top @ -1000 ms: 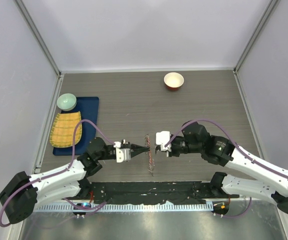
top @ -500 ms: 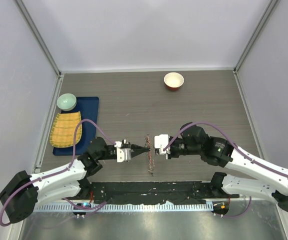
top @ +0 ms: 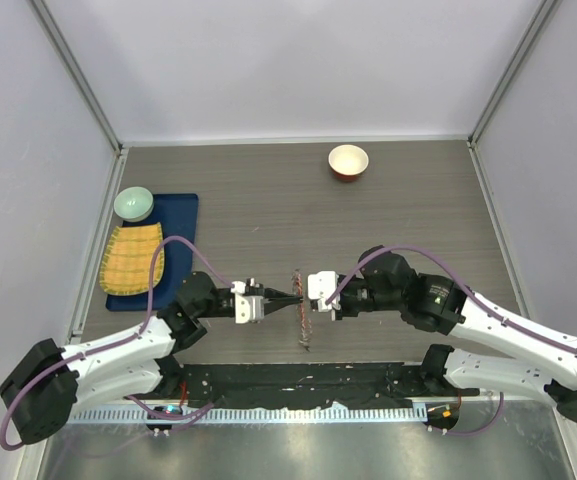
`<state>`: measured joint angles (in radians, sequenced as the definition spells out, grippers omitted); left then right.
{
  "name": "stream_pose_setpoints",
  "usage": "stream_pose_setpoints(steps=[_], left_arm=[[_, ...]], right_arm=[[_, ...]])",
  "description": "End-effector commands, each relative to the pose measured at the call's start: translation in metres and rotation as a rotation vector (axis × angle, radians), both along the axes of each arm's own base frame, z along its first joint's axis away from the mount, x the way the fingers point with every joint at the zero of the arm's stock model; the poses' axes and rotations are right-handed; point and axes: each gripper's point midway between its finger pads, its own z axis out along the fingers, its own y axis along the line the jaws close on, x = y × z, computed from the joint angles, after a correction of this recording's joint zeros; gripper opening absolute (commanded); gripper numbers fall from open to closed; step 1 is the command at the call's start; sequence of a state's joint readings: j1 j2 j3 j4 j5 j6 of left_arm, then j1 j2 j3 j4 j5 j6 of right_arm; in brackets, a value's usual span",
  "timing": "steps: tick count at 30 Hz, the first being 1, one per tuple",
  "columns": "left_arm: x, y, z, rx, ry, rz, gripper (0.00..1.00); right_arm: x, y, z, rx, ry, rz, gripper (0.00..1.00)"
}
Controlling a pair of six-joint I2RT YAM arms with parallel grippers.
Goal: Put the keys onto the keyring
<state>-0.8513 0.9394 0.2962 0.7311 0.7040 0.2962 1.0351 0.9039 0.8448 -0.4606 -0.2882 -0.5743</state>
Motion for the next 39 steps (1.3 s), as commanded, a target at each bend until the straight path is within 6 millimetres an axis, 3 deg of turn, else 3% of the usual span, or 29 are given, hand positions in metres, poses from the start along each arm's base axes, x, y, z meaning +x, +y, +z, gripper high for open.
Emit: stream_pose_setpoints(steps=[1,18,39], left_arm=[[-0.001,-0.005,0.033,-0.071,-0.072,-0.029,0.0],[0.005,-0.004,0.021,-0.032,-0.055,0.007,0.0],[-0.004,-0.009,0.026,-0.032,-0.043,-0.061,0.0]], right_arm=[[0.001,0.003,0.008,0.017,-0.024,0.005,0.01],[0.0,-0.003,0.017,0.03,-0.052,-0.006,0.01],[-0.002,0.002,0.012,0.021,-0.038,0.017,0.01]])
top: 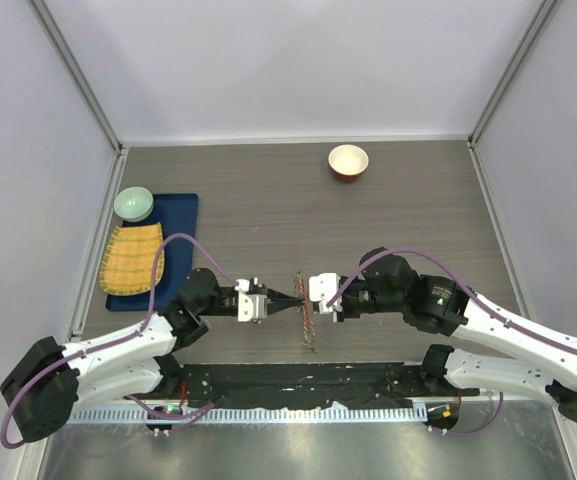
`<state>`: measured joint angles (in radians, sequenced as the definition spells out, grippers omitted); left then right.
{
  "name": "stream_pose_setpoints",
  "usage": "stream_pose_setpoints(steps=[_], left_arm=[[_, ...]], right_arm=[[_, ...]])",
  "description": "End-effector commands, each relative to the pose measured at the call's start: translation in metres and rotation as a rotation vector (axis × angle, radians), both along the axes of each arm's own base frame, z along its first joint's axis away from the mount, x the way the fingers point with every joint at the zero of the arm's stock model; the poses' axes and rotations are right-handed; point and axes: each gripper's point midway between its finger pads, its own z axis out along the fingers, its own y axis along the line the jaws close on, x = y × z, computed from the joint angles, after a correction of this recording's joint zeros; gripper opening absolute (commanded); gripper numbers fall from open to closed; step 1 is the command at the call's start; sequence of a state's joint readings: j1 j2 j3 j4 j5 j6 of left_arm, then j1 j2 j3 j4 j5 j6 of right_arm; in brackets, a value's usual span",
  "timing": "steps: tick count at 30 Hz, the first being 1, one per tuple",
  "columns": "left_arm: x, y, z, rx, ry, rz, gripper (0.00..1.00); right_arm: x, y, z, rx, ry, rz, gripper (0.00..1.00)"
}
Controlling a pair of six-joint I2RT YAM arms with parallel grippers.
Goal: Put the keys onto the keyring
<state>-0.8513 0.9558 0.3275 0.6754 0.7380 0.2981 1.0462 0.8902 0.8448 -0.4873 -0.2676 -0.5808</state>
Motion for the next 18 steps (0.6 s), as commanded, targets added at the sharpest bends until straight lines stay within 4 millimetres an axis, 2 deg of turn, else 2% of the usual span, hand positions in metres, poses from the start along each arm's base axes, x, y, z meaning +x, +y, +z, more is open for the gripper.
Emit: stream_pose_setpoints(steps=[1,18], left_arm=[[-0.0007,-0.0052,0.0291,-0.066,-0.063,-0.029,0.0],[0.0013,-0.0053,0.0304,-0.074,-0.061,-0.017,0.0]], right_arm=[[-0.0004,0.0066,0.014,0.039,-0.029,0.022,0.01],[-0.0043,0.0079,0.0122,0.038,-0.021,0.045,0.01]])
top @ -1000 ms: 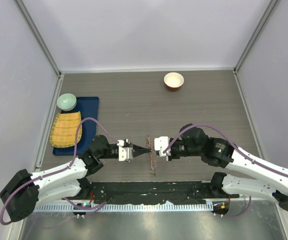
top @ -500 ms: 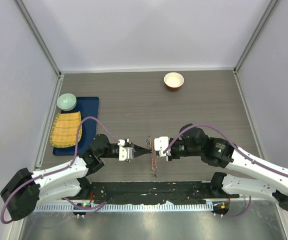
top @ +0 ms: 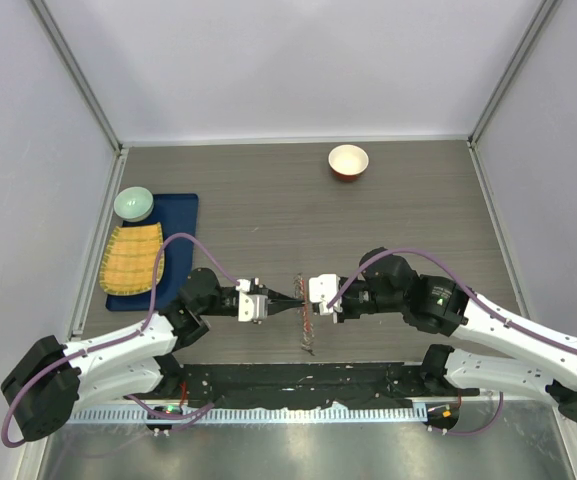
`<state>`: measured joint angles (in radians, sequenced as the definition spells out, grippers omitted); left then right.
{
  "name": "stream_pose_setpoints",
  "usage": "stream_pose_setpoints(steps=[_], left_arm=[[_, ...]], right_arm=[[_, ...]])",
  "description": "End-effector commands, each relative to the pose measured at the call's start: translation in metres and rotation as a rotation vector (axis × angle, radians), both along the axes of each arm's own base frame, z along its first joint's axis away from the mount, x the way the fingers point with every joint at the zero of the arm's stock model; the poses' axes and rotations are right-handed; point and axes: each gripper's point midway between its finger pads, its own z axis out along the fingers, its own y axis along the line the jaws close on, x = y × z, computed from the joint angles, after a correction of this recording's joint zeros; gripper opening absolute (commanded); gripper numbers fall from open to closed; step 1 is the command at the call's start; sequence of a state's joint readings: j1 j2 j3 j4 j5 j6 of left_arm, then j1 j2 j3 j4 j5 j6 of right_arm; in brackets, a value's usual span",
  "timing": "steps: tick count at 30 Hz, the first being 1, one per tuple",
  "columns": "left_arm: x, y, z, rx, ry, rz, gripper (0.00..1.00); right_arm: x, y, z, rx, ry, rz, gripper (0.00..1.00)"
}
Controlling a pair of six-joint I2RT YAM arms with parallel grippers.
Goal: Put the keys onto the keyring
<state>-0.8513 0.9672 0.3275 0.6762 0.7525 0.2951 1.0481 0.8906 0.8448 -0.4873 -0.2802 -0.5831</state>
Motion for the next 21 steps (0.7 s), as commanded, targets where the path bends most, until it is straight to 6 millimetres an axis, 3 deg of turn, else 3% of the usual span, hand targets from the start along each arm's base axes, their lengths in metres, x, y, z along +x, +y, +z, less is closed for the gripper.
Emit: stream_pose_setpoints(steps=[1,21], left_arm=[[0.0034,-0.0043,0.0345,-0.085,-0.07,-0.001,0.0],[0.0006,-0.0064,0.0396,-0.103,-0.055,-0.022,0.0]], right_arm=[[-0.0024,0.0074,0.0123,0.035,-0.022,0.033,0.01],[-0.0029,0.0095,0.0095,0.028,-0.016,0.039,0.01]])
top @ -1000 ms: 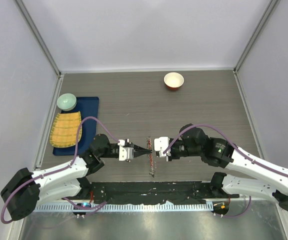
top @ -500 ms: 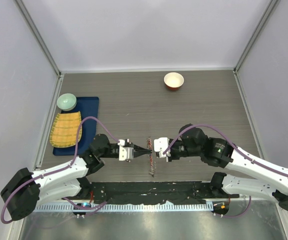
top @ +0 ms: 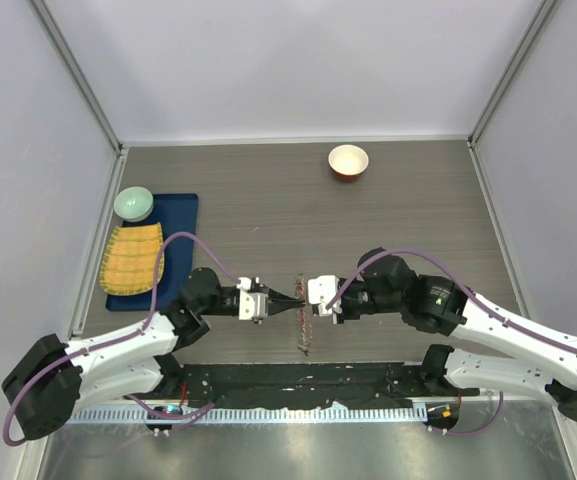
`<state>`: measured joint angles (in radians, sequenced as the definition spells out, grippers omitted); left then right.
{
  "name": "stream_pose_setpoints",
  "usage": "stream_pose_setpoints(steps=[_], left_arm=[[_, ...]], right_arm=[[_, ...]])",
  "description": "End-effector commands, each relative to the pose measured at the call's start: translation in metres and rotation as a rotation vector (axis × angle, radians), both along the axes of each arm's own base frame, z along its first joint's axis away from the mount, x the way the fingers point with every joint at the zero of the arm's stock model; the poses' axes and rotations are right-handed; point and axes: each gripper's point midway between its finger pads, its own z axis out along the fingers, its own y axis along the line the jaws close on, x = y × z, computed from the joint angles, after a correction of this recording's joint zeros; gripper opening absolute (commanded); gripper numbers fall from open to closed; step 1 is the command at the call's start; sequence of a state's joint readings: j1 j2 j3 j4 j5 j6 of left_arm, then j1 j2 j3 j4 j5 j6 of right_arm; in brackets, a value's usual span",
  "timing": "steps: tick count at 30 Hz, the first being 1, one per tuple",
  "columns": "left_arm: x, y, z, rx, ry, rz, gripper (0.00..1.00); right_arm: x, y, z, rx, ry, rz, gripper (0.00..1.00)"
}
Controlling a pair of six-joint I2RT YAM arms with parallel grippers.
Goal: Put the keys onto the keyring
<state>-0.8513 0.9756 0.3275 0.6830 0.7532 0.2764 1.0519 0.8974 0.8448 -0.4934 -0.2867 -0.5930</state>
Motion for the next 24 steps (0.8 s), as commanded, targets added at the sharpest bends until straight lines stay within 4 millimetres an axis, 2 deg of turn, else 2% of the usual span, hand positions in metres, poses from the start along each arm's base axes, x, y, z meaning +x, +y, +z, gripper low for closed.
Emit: stream_pose_setpoints(steps=[1,16,24], left_arm=[[0.0,-0.006,0.041,-0.108,-0.073,-0.022,0.0],[0.001,-0.008,0.044,-0.121,-0.04,-0.023,0.0],[0.007,-0.01,0.029,-0.064,-0.004,0.003,0.0]], right_arm=[[-0.001,0.01,0.013,0.039,-0.017,0.028,0.01],[-0.001,0.013,0.012,0.037,-0.025,0.02,0.01],[0.001,0.014,0.016,0.037,-0.026,0.007,0.01]])
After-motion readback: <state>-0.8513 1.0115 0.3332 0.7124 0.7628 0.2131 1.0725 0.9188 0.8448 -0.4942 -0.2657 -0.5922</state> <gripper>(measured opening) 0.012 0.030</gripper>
